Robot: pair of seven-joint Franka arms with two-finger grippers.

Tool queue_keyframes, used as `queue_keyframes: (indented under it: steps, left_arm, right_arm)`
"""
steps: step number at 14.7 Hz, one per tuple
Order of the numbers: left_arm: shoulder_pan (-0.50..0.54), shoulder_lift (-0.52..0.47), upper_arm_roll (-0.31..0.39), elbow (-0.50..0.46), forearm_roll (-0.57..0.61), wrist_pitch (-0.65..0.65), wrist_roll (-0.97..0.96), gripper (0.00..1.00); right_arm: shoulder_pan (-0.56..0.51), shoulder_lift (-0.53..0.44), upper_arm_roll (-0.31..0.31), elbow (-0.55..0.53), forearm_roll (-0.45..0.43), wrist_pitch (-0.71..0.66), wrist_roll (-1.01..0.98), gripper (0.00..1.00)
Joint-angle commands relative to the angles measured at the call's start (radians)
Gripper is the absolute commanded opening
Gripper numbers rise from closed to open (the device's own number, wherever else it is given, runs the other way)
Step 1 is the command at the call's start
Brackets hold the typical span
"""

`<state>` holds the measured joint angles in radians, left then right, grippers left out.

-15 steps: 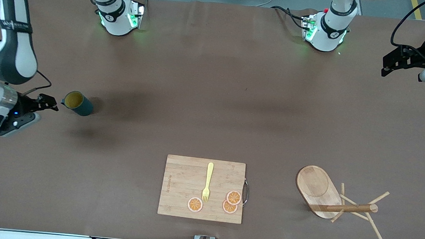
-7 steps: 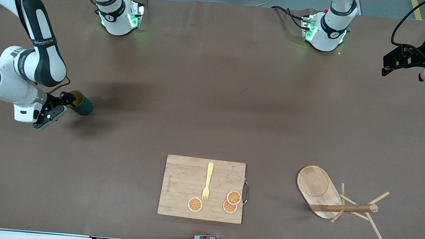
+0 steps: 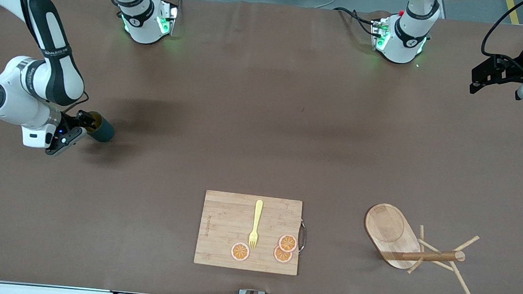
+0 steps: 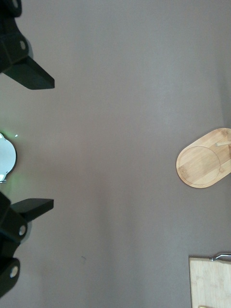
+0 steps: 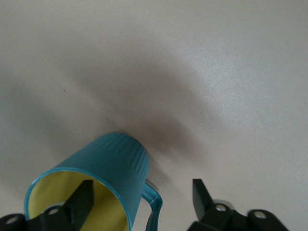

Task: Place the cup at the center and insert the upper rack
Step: 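Close the right gripper on the teal mug's rim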

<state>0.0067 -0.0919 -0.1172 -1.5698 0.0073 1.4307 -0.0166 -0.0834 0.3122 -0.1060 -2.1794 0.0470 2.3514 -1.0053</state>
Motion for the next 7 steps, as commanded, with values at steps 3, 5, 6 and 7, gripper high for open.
queue_keyframes:
  steps: [3, 5, 6, 7]
  left_arm:
    - [0.003, 0.004, -0.004, 0.011, -0.012, 0.005, 0.007, 1.0]
    - [0.003, 0.006, -0.004, 0.011, -0.018, 0.005, 0.007, 1.0]
    - [0.003, 0.006, -0.004, 0.01, -0.018, 0.005, 0.006, 1.0]
    - [0.004, 0.004, -0.004, 0.008, -0.018, 0.004, 0.007, 1.0]
  right_arm:
    - [-0.015, -0.024, 0.011, -0.028, 0.014, 0.011, -0.061, 0.0]
    - [-0.01, -0.022, 0.011, -0.023, 0.014, 0.0, -0.053, 0.0]
    - [-0.006, -0.027, 0.011, -0.017, 0.016, -0.023, -0.029, 0.0]
    - [0.001, -0.033, 0.017, -0.002, 0.016, -0.071, 0.029, 0.0]
